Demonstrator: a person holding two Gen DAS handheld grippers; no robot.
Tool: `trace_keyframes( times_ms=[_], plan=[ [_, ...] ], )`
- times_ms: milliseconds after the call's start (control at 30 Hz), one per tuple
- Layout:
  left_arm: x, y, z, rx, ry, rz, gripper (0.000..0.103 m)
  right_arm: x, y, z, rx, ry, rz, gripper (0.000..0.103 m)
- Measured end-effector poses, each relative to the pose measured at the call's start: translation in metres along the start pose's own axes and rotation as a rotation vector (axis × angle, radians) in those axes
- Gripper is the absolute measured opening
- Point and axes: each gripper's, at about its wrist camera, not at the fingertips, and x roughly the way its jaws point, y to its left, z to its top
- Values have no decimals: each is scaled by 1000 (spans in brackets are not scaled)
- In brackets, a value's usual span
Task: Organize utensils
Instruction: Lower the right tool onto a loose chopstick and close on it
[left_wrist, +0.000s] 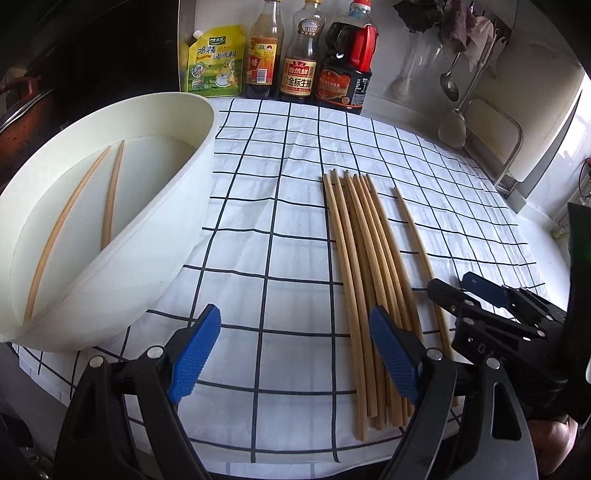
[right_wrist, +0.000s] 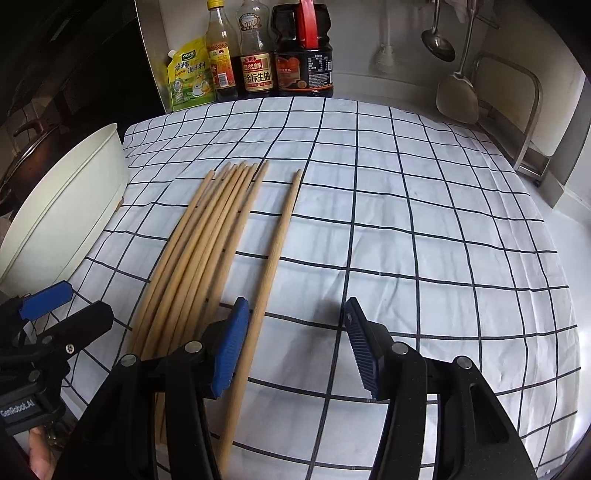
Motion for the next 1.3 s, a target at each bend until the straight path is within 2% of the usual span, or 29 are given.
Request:
trace_keyframes(
  times_ms=[133,700,1033,1300],
  plan=[
    [4,-3,2,-1,7,10,81,0,-2,-2,-9,-2,-31,52],
    [33,-14,18,20,50,85,83,-2,-16,-1,19,-8,-27,52],
    [36,-10,17,27,42,127,92,-2,-13,-1,-1,-9,-46,52],
    [35,-14,17,37,35,140,93,-2,-12,-1,-6,-8,-46,52]
  ],
)
